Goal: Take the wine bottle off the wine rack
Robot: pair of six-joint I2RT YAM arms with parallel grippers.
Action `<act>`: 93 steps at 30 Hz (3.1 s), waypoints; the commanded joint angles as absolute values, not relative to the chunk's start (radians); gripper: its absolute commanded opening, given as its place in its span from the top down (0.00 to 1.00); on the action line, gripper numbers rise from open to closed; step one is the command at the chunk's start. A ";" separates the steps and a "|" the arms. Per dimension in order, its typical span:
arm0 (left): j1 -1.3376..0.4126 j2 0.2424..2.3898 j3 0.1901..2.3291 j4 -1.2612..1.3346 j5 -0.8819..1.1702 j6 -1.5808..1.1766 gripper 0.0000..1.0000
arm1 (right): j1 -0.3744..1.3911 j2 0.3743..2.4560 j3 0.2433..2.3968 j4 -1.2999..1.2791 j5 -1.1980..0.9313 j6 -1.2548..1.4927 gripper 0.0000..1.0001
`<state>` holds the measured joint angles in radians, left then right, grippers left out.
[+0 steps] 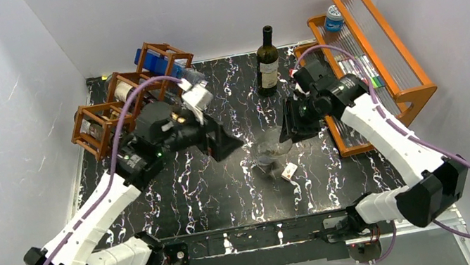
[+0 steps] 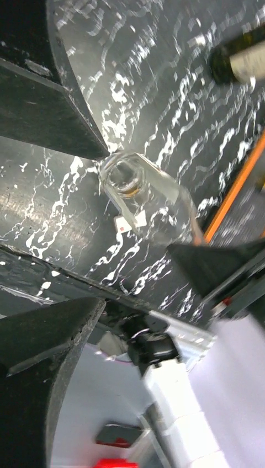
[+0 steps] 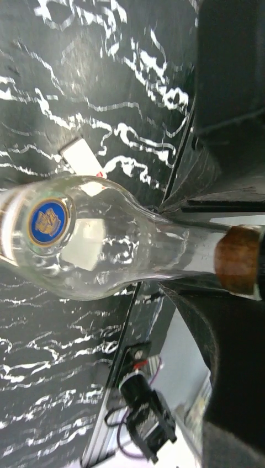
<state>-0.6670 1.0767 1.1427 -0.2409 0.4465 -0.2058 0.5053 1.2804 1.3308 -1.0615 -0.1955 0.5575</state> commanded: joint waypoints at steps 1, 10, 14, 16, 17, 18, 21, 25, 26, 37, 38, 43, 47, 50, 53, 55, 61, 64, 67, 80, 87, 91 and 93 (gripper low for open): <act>-0.792 1.109 1.105 -0.113 0.391 -0.059 0.05 | 0.507 1.315 1.536 -1.149 -0.218 0.371 1.00; -0.863 1.184 1.069 0.015 0.289 -0.030 0.05 | 0.603 1.424 1.630 -1.233 -0.017 0.349 1.00; -0.863 1.133 1.034 0.013 0.243 -0.046 0.05 | 0.650 1.422 1.630 -1.150 0.050 0.366 1.00; -0.863 1.097 1.013 0.002 0.221 -0.053 0.05 | 0.655 1.432 1.666 -1.135 0.056 0.367 1.00; -0.864 1.076 1.003 -0.007 0.209 -0.056 0.04 | 0.657 1.438 1.689 -1.131 0.057 0.366 1.00; -0.863 1.059 0.996 -0.018 0.198 -0.059 0.04 | 0.658 1.446 1.711 -1.130 0.061 0.362 1.00; -0.863 1.009 0.980 -0.056 0.159 -0.063 0.04 | 0.658 1.484 1.779 -1.139 0.108 0.346 1.00; -0.863 0.968 0.985 -0.100 0.077 -0.077 0.04 | 0.658 1.526 1.829 -1.099 0.232 0.326 1.00; -0.862 0.961 0.991 -0.116 0.036 -0.090 0.04 | 0.658 1.532 1.827 -1.071 0.261 0.316 1.00; -0.862 0.943 1.059 -0.342 -0.334 -0.192 0.02 | 0.596 1.591 1.759 -0.731 0.431 0.266 1.00; -0.863 0.934 1.057 -0.348 -0.336 -0.196 0.02 | 0.591 1.595 1.747 -0.714 0.443 0.267 1.00; -0.862 0.900 1.040 -0.353 -0.339 -0.215 0.02 | 0.547 1.589 1.659 -0.596 0.399 0.257 1.00; -0.862 0.898 1.042 -0.362 -0.327 -0.216 0.02 | 0.548 1.525 1.595 -0.581 0.242 0.249 1.00; -0.862 0.899 1.023 -0.345 -0.321 -0.222 0.02 | 0.548 1.460 1.562 -0.596 0.167 0.236 0.81; -0.861 0.916 1.004 -0.313 -0.298 -0.224 0.02 | 0.547 1.406 1.495 -0.572 0.213 0.212 0.29; -0.861 0.940 1.005 -0.296 -0.280 -0.224 0.02 | 0.546 1.385 1.422 -0.530 0.253 0.198 0.13; -0.861 1.006 1.058 -0.296 -0.242 -0.232 0.02 | 0.547 1.405 1.398 -0.474 0.290 0.183 0.10; -0.862 1.004 1.080 -0.331 -0.270 -0.262 0.02 | 0.547 1.419 1.445 -0.514 0.305 0.183 0.09; -0.861 1.007 1.101 -0.383 -0.298 -0.293 0.02 | 0.547 1.406 1.483 -0.533 0.215 0.181 0.04; -0.504 1.066 1.233 -0.572 -0.054 -0.336 0.02 | 0.602 1.397 1.575 -0.491 -0.054 0.202 0.02; -0.277 1.221 1.372 -0.582 -0.057 -0.320 0.02 | 0.743 1.443 1.594 -0.481 -0.046 0.212 0.02; -0.205 1.342 1.452 -0.547 -0.143 -0.320 0.02 | 0.786 1.461 1.573 -0.459 -0.068 0.233 0.02; -0.182 1.423 1.509 -0.552 -0.177 -0.320 0.03 | 0.803 1.473 1.570 -0.463 -0.070 0.235 0.02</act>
<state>-0.2291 1.3205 1.4052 -0.5568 -0.1020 -0.3256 0.7807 1.4620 1.5562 -0.5190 -0.0540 0.2165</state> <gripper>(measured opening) 0.981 0.981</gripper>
